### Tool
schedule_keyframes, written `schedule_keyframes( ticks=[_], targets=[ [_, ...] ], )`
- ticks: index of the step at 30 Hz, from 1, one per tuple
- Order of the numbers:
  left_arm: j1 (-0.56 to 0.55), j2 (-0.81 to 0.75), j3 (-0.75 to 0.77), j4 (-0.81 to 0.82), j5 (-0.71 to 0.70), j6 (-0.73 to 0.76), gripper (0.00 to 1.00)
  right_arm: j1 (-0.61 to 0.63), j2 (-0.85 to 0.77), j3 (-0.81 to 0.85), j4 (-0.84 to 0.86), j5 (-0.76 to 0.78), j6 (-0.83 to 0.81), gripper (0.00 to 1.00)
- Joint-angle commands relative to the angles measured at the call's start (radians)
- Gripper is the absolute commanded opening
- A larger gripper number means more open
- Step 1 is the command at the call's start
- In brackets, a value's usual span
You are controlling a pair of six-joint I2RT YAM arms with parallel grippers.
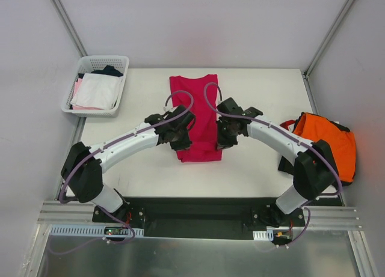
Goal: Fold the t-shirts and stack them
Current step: Fold the tshirt
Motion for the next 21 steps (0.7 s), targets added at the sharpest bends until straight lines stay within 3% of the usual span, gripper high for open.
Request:
schedule_keyframes(
  ticks=[1,21],
  targets=[
    [0.052,0.052,0.082,-0.061,-0.004,0.103,0.08,-0.041,0.044,0.072,-0.054,0.005,-0.056,0.04],
    [0.199,0.308,0.32,-0.055,0.088,0.244,0.07,-0.153,0.258,0.281,-0.069,-0.054,-0.125,0.03]
  ],
)
